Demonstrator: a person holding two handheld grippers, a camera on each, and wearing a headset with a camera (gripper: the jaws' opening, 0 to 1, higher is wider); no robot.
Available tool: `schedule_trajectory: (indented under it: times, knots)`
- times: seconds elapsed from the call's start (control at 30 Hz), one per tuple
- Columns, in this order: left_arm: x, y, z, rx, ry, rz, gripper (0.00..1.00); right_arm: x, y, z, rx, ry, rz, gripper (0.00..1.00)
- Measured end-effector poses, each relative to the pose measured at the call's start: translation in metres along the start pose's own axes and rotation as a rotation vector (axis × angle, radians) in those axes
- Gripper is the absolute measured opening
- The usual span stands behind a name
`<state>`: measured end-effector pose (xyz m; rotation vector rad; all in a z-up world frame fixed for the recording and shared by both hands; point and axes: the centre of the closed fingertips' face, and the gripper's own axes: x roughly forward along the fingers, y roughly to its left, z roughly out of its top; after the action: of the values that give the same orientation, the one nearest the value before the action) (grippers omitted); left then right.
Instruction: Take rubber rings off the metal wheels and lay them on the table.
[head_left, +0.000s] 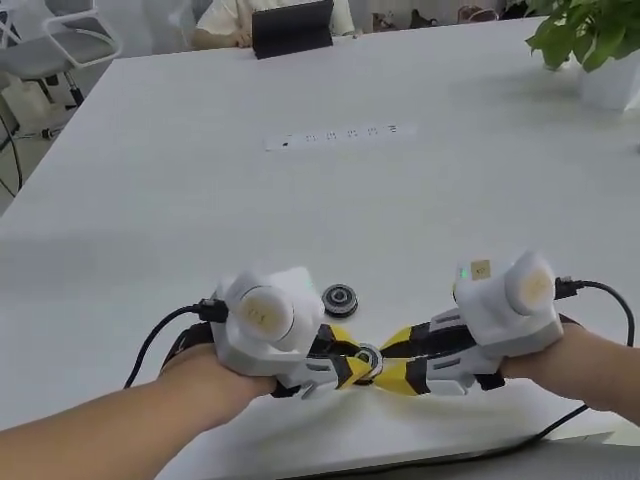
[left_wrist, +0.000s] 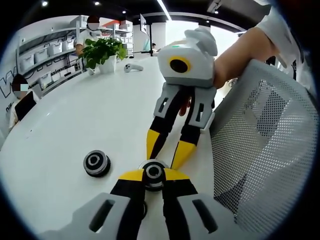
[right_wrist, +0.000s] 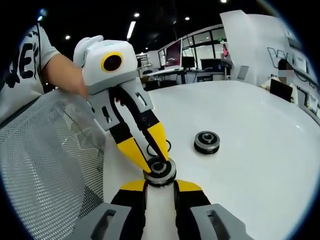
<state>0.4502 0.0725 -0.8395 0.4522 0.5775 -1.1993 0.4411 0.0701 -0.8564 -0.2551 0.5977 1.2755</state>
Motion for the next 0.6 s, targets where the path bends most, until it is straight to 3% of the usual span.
schedule_trajectory:
  times: [0.3, 0.4, 0.5, 0.6]
  knots:
    - [0.0004, 0.0004, -0.0011, -0.008, 0.000, 0.008, 0.07, -0.0010, -0.0005, -0.0001, -0.012, 0.000, -0.010, 0.16]
    - [0.0004, 0.0006, -0.0014, -0.009, -0.001, 0.011, 0.07, -0.0019, -0.0003, -0.0011, -0.018, 0.003, -0.012, 0.12]
    - [0.0002, 0.0005, -0.0013, -0.013, -0.002, 0.013, 0.07, -0.0056, -0.0039, -0.0045, -0.008, 0.012, -0.028, 0.01]
    - [0.0000, 0.0004, -0.0012, -0.015, -0.003, 0.016, 0.07, -0.0046, -0.0034, -0.0034, 0.010, 0.011, -0.025, 0.01]
